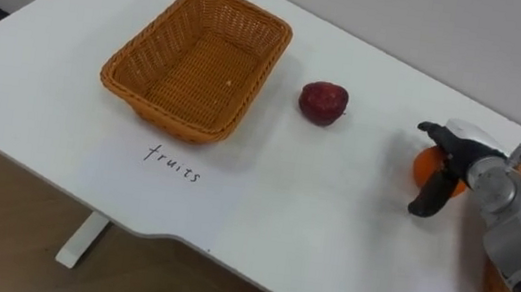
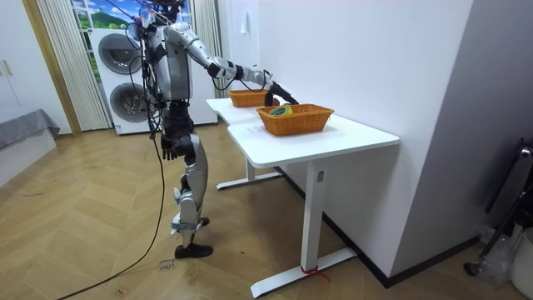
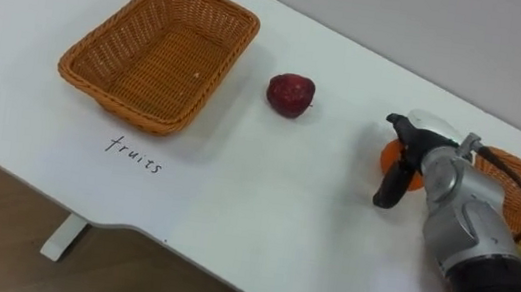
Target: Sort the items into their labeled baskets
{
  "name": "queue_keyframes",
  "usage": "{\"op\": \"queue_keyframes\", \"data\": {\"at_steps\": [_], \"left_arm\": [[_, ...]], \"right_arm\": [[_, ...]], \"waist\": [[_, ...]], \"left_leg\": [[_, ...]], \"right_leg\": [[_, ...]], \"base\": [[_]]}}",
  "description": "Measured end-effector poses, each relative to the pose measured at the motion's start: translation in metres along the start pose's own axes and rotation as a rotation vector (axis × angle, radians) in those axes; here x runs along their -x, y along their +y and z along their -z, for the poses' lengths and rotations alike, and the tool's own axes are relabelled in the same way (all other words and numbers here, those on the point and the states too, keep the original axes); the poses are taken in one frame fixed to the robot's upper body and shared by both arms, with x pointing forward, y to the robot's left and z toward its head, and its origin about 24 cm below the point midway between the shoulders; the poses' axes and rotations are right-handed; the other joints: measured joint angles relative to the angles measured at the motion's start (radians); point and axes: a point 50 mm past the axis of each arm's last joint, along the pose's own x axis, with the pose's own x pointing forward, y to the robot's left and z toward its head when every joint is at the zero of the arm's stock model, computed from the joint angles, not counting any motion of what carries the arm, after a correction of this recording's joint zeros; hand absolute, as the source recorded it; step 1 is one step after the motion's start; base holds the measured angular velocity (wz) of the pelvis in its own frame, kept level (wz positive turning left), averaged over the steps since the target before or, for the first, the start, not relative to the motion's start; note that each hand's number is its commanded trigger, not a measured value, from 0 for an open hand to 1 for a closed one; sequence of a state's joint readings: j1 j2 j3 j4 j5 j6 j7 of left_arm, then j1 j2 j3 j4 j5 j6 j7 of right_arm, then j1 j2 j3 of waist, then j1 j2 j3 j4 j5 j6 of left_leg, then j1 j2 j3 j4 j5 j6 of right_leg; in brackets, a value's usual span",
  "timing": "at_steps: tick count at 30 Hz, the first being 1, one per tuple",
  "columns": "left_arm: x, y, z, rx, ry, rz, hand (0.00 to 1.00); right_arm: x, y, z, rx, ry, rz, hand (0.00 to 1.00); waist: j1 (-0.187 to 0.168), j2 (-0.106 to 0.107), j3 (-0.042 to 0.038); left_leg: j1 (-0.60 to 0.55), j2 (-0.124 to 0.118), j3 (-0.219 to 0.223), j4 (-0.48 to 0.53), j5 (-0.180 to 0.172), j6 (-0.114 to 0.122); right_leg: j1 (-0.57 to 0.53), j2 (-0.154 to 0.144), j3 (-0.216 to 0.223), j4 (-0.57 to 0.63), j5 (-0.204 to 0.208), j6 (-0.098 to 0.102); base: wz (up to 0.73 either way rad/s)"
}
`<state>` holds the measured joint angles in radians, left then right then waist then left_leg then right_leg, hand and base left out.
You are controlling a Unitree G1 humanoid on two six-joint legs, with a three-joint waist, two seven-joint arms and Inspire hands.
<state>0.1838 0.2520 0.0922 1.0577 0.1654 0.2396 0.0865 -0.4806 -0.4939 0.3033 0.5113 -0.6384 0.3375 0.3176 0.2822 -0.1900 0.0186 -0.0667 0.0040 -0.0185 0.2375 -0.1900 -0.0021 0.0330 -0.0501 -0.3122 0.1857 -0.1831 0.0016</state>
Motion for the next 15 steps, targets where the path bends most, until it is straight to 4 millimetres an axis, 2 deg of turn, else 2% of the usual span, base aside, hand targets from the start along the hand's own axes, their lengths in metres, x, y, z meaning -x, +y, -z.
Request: {"op": "queue_keyframes", "data": {"at_steps": [11,12,13,15], "left_arm": [[0.0,0.0,0.001,-0.011,0.012,0.0,0.0],[0.0,0.0,0.0,-0.011,0.009,0.0,0.0],[0.0,0.0,-0.003,-0.01,-0.002,-0.002,0.0],[0.001,0.0,-0.005,-0.016,-0.014,0.0,0.0]], "right_arm": [[-0.005,0.004,0.017,0.031,0.089,0.015,0.0],[-0.005,0.004,0.018,0.029,0.093,0.018,0.0],[-0.005,0.003,0.02,0.023,0.099,0.029,0.0],[-0.006,0.001,0.02,0.024,0.102,0.051,0.0]], "waist": [[0.001,0.01,-0.0001],[0.0,0.01,-0.0009],[0.0,0.008,-0.0053],[0.0,0.011,-0.0057]], "left_leg": [[-0.017,-0.001,-0.023,0.018,-0.001,-0.001],[-0.022,-0.002,-0.026,0.019,-0.001,-0.001],[-0.034,-0.001,-0.028,0.022,0.0,-0.002],[-0.046,-0.001,-0.031,0.032,-0.001,-0.002]], "right_leg": [[0.0,0.0,-0.027,0.0,0.0,0.0],[-0.002,-0.001,-0.033,0.0,0.0,0.0],[-0.011,-0.001,-0.04,0.001,0.001,-0.002],[-0.017,-0.001,-0.046,0.001,0.003,-0.004]], "base": [[0.07],[0.1],[0.08],[0.05]]}}
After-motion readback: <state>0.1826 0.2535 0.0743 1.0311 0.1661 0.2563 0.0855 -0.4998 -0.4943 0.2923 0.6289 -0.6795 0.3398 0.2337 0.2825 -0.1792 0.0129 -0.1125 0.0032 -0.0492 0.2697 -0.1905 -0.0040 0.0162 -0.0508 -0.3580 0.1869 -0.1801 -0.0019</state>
